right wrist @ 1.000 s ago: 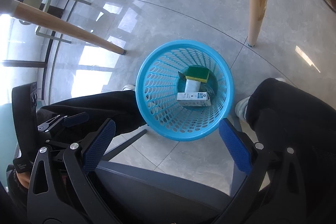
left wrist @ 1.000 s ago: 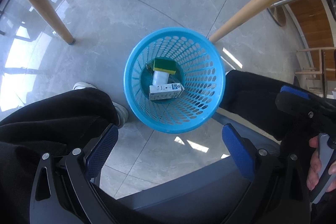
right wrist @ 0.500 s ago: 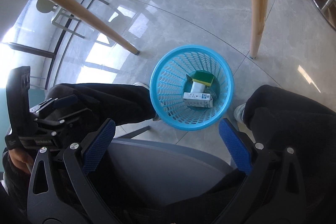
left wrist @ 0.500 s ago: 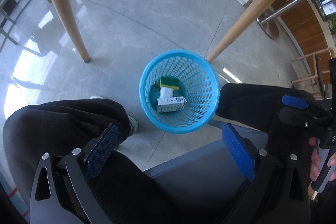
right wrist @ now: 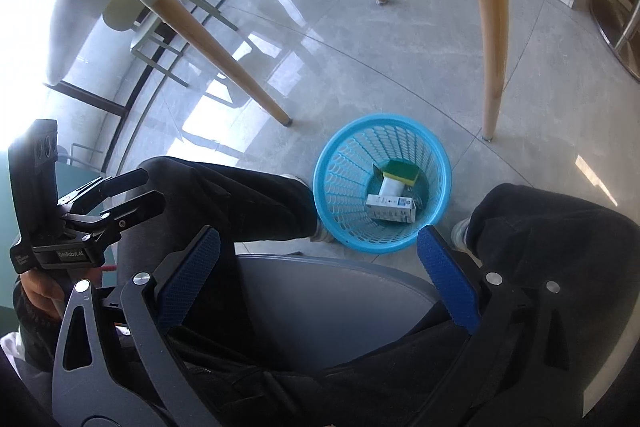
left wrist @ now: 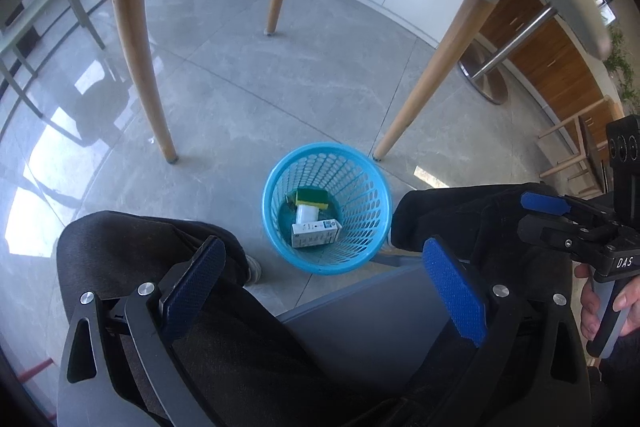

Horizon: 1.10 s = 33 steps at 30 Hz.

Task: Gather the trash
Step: 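Raise both tools back up toward the table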

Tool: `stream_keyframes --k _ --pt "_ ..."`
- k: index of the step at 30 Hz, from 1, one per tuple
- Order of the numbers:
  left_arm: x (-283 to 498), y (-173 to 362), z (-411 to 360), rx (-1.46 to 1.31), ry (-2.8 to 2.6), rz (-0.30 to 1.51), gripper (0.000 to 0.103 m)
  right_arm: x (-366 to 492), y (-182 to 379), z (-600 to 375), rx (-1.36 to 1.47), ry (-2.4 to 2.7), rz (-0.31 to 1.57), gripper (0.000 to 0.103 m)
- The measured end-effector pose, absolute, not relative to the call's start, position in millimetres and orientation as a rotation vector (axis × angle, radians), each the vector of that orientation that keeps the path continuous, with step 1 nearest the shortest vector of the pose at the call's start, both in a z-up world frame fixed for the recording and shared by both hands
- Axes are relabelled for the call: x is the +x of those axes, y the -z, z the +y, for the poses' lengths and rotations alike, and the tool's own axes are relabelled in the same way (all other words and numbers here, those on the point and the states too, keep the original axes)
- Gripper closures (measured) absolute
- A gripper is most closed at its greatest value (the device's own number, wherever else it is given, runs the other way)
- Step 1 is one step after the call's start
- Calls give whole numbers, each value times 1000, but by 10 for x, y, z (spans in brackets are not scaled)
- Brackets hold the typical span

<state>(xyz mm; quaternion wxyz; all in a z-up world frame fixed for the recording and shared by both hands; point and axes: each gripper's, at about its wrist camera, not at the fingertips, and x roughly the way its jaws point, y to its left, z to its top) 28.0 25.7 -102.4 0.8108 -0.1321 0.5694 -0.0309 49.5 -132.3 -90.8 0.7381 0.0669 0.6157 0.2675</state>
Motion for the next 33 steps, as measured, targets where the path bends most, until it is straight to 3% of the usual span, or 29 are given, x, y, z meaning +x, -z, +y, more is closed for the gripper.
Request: stream_keyframes --k 21,33 --pt "43 -30 160 -196 97 941 6 242 -313 -1541 162 -659 1072 9" --pt "509 -651 142 -61 42 760 6 773 -910 -1673 163 -626 909 9"
